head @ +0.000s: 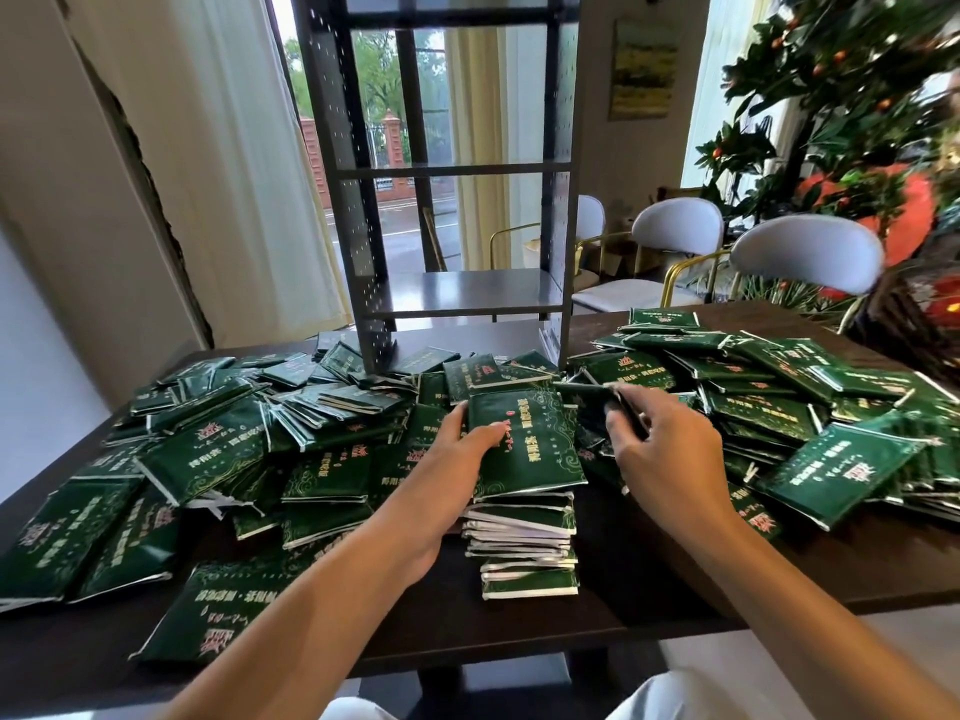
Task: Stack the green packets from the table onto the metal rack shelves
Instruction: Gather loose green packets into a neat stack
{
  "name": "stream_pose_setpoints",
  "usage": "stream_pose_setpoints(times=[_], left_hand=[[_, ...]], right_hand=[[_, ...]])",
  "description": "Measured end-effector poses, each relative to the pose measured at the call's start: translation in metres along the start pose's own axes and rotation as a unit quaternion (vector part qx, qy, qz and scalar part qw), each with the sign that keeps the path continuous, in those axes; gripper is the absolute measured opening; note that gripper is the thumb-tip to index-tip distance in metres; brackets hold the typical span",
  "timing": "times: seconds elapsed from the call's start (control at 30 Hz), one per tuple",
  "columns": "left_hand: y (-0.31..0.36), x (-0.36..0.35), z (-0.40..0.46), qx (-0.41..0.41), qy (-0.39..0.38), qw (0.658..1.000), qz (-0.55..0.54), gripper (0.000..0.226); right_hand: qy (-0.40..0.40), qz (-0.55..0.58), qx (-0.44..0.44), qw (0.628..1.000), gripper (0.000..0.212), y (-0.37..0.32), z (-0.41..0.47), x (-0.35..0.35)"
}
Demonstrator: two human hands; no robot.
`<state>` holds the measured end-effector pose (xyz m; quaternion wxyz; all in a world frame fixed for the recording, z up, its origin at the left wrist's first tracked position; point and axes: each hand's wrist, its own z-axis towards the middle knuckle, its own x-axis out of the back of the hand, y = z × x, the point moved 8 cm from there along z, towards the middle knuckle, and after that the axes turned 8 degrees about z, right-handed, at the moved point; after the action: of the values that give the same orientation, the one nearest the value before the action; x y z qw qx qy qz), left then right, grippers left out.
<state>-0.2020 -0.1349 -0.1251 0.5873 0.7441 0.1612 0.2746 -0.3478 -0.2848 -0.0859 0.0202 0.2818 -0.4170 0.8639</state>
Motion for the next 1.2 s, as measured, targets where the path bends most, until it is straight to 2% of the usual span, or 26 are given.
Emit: stream_pose_setpoints(times=[0.1, 0.17, 0.27, 0.4, 0.47, 0.53, 0.6, 0.63, 0.7, 0.77, 0.8, 0.87, 0.93, 1.03, 1.1, 1.2], left_hand=[[0.001, 0.0, 0.001, 0.0, -0.001, 1.0, 0.005, 0.08], [0.002, 0.0, 0.0, 0.002, 0.0, 1.0, 0.007, 0.078], [0.006, -0.002, -0.003, -0.005, -0.003, 1.0, 0.011, 0.076], [0.016, -0.004, -0.007, -0.031, -0.002, 0.999, 0.023, 0.028], [0.015, -0.002, -0.008, -0.03, 0.005, 0.999, 0.019, 0.025], [0.015, 0.0, -0.012, -0.02, 0.012, 1.0, 0.011, 0.038], [0.003, 0.005, -0.008, 0.011, 0.017, 0.999, -0.026, 0.077], [-0.001, 0.008, -0.007, 0.017, 0.018, 0.999, -0.047, 0.086], [0.003, 0.007, -0.011, 0.007, 0.008, 0.998, -0.054, 0.085], [0.009, 0.006, -0.015, -0.013, -0.005, 0.999, -0.036, 0.094], [0.012, 0.003, -0.016, -0.021, -0.011, 1.0, -0.017, 0.092], [0.016, 0.001, -0.015, -0.033, -0.007, 0.999, -0.009, 0.077], [0.013, 0.002, -0.011, -0.024, -0.01, 1.0, -0.007, 0.07], [0.009, 0.005, -0.004, -0.02, -0.006, 1.0, 0.004, 0.069], [0.008, 0.003, -0.001, -0.019, -0.005, 1.0, 0.019, 0.066], [0.01, -0.002, -0.001, -0.019, -0.01, 1.0, 0.019, 0.057]], right_hand=[[0.051, 0.063, -0.002, 0.997, 0.035, -0.017, 0.0, 0.017], [0.067, 0.09, 0.028, 0.993, 0.033, -0.034, -0.002, 0.025], [0.037, 0.098, 0.096, 0.99, 0.032, -0.064, -0.012, 0.025], [-0.004, 0.053, 0.199, 0.979, 0.032, -0.095, -0.033, 0.01], [-0.013, 0.053, 0.232, 0.971, 0.031, -0.099, -0.039, 0.001], [-0.031, 0.059, 0.255, 0.965, 0.029, -0.1, -0.044, -0.006], [-0.056, 0.06, 0.263, 0.961, 0.028, -0.101, -0.048, -0.012], [-0.075, 0.059, 0.26, 0.961, 0.03, -0.101, -0.049, -0.015], [-0.113, 0.07, 0.25, 0.959, 0.034, -0.1, -0.053, -0.02], [-0.134, 0.134, 0.217, 0.958, 0.035, -0.097, -0.055, -0.02], [-0.13, 0.185, 0.183, 0.957, 0.034, -0.094, -0.053, -0.018], [-0.089, 0.261, 0.094, 0.957, 0.031, -0.084, -0.046, -0.008], [-0.056, 0.279, -0.03, 0.958, 0.037, -0.067, -0.038, -0.004], [-0.134, 0.315, -0.219, 0.914, 0.06, -0.048, -0.042, -0.023], [-0.176, 0.323, -0.28, 0.887, 0.065, -0.043, -0.048, -0.037], [-0.189, 0.349, -0.313, 0.863, 0.068, -0.04, -0.054, -0.052]])
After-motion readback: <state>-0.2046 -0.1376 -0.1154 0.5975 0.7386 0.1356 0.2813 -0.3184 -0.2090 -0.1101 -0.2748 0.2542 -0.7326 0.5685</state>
